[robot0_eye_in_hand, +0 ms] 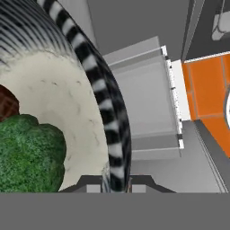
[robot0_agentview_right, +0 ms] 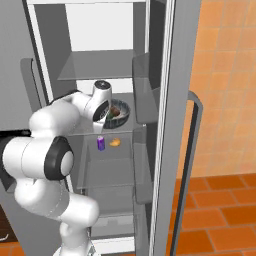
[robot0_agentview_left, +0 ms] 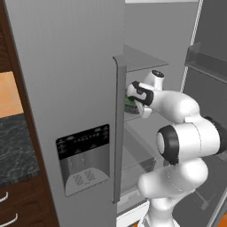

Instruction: Pick the chicken drumstick and broccoli from their plates and place them in the bowl. Then put the bowl in the fridge.

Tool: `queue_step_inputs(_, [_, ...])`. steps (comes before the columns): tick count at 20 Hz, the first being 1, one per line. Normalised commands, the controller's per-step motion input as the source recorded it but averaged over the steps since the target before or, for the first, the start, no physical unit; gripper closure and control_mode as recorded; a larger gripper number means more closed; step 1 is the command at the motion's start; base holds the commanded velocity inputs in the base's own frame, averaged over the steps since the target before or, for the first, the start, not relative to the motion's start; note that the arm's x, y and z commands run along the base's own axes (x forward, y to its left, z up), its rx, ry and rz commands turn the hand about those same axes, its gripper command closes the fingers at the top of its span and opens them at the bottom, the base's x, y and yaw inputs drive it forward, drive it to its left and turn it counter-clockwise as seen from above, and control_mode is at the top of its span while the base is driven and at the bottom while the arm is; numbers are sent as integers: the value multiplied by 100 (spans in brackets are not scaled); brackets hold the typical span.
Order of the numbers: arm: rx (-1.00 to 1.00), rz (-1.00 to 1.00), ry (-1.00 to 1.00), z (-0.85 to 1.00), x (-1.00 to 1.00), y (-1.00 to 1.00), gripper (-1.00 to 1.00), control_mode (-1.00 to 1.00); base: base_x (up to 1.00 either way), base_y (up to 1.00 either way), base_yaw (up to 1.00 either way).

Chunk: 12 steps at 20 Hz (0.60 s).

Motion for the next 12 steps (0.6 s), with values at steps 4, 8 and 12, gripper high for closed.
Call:
queue_step_inputs(4, [-1,0,0,-67,52,0,100,-100,0,0,0])
queue_step_inputs(8, [0,0,0,-22,58,0,100,-100,0,0,0])
queue_step_inputs(12, [0,0,-1,0,36,0,-100,-100,0,0,0])
